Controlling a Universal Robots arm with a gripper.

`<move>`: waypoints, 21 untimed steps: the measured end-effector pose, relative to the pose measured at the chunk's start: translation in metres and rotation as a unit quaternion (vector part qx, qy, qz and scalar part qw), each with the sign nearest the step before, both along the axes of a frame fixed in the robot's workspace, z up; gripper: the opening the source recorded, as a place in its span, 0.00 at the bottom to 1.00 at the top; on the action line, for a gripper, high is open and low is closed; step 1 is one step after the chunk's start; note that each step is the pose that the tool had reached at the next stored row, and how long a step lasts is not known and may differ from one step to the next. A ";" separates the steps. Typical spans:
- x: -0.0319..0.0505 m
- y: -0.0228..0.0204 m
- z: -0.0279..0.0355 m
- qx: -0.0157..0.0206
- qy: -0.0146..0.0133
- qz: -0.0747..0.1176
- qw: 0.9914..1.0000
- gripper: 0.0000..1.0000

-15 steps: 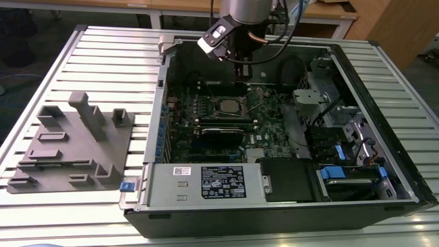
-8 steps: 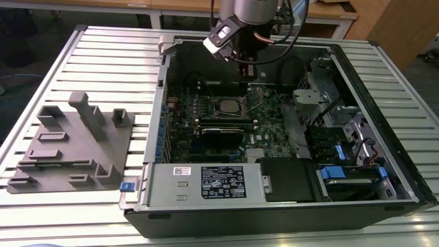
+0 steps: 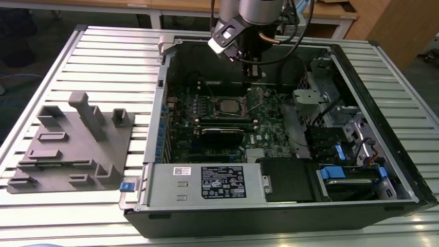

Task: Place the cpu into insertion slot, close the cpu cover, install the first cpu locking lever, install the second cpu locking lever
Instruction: 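Close the cpu cover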

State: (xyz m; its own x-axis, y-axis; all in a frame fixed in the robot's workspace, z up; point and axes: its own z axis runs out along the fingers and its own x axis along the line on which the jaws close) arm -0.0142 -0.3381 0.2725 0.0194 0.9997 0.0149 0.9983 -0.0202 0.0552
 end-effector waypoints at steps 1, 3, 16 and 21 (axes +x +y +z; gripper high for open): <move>0.0000 0.0000 0.0000 0.000 0.000 0.000 1.000 0.11; 0.0001 0.0000 0.0000 0.000 0.000 0.000 1.000 0.11; 0.0028 0.0000 0.0000 0.000 0.000 0.000 1.000 0.11; 0.0035 0.0000 0.0000 0.000 0.000 0.000 1.000 0.11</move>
State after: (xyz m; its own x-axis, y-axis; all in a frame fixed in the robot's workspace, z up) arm -0.0107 -0.3381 0.2724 0.0194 0.9997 0.0149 0.9983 -0.0202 0.0552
